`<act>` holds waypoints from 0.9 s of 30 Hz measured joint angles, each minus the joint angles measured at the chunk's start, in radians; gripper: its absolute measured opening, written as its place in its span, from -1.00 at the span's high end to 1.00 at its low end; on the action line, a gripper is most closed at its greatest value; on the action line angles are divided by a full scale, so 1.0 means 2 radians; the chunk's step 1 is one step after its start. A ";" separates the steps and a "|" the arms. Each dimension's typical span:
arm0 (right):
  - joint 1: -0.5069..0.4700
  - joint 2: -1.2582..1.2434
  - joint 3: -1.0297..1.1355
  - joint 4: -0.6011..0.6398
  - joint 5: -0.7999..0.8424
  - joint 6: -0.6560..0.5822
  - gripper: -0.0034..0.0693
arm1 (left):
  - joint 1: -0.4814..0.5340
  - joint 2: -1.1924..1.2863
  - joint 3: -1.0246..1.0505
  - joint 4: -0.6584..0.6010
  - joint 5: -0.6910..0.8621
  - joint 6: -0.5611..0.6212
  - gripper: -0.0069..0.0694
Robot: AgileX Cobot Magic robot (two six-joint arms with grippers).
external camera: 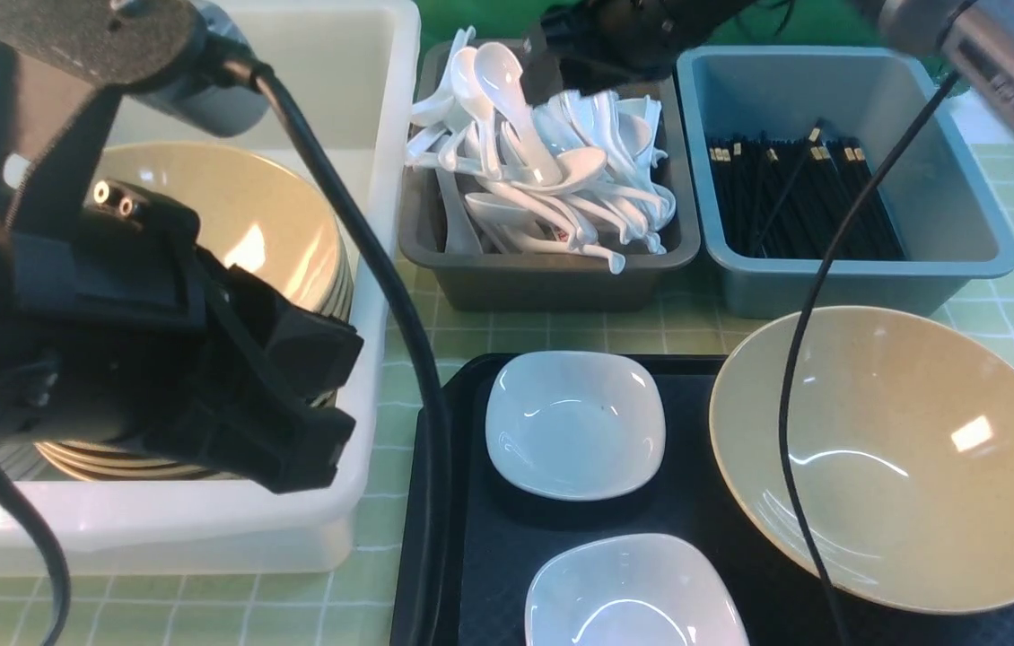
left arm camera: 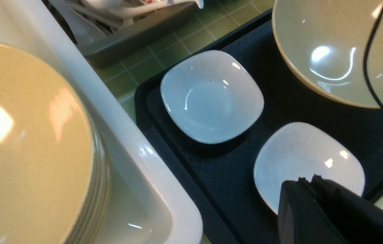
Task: On green table put chopsticks spoon bowls plates into blue grey white boxes.
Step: 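Place the white spoon into the bin of spoons with the right gripper, then grasp the large bowl on the tray by its rim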
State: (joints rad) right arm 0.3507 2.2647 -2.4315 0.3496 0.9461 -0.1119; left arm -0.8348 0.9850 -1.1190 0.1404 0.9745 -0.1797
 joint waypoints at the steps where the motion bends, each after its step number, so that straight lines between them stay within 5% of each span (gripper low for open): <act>1: 0.000 -0.024 0.000 -0.003 0.018 0.001 -0.33 | 0.000 0.000 0.000 0.007 -0.008 0.000 0.82; 7: 0.012 -0.131 0.010 -0.020 0.107 0.001 -0.34 | 0.000 0.031 0.000 -0.004 -0.075 0.000 0.82; 15: 0.066 -0.254 0.137 -0.096 0.112 -0.005 -0.34 | 0.000 0.121 0.000 -0.023 -0.111 0.000 0.82; 21: 0.075 -0.405 0.342 -0.140 0.111 -0.010 -0.29 | 0.000 0.205 0.000 -0.016 -0.139 0.009 0.75; 27: 0.075 -0.578 0.576 -0.169 0.079 0.013 0.03 | 0.000 0.290 -0.026 -0.029 -0.142 0.012 0.39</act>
State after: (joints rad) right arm 0.5001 1.1093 -1.2791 0.0110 1.1033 -0.0866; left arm -0.8348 1.5648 -1.1703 0.0831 0.6899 -0.1554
